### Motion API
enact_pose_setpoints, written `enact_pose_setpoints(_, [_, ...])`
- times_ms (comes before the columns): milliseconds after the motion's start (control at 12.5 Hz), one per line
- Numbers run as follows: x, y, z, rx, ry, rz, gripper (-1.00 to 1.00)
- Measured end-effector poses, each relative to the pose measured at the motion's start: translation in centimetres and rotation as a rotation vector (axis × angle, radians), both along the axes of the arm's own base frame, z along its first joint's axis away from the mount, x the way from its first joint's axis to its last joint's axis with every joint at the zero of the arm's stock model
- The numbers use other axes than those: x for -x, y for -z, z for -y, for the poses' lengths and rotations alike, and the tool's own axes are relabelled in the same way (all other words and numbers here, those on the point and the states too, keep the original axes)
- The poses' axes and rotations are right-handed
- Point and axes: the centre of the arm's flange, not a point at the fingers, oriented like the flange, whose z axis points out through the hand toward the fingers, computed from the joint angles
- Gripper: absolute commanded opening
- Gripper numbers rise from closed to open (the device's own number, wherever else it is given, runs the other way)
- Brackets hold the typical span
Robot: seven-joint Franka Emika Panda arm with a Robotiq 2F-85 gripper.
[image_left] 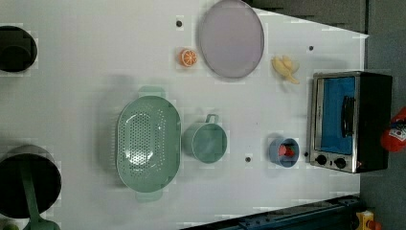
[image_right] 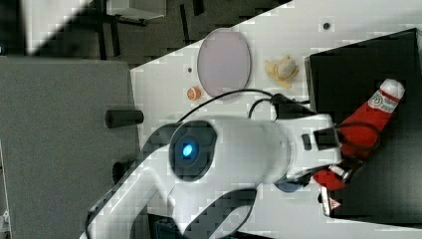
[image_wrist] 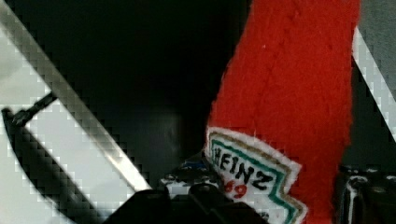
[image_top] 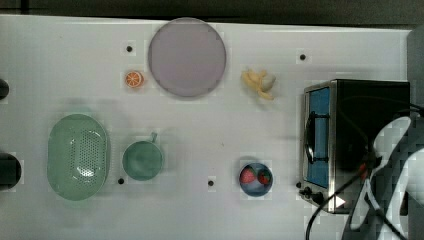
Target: Pick ketchup from table and place on oven.
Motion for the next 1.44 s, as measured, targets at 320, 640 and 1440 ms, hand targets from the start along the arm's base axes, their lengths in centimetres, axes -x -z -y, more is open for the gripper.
enact_pose_setpoints(320, [-1.5,3.8,-1.1,-0.034,-0.002,0.027,0.72])
enact_pose_setpoints(640, [-2.1,3.4,-1.4,-0.046,-0.008,0.048,1.00])
enact_pose_setpoints(1440, [-1.7,-15.6,-4.3,-0.072,-0.079,0.126,1.00])
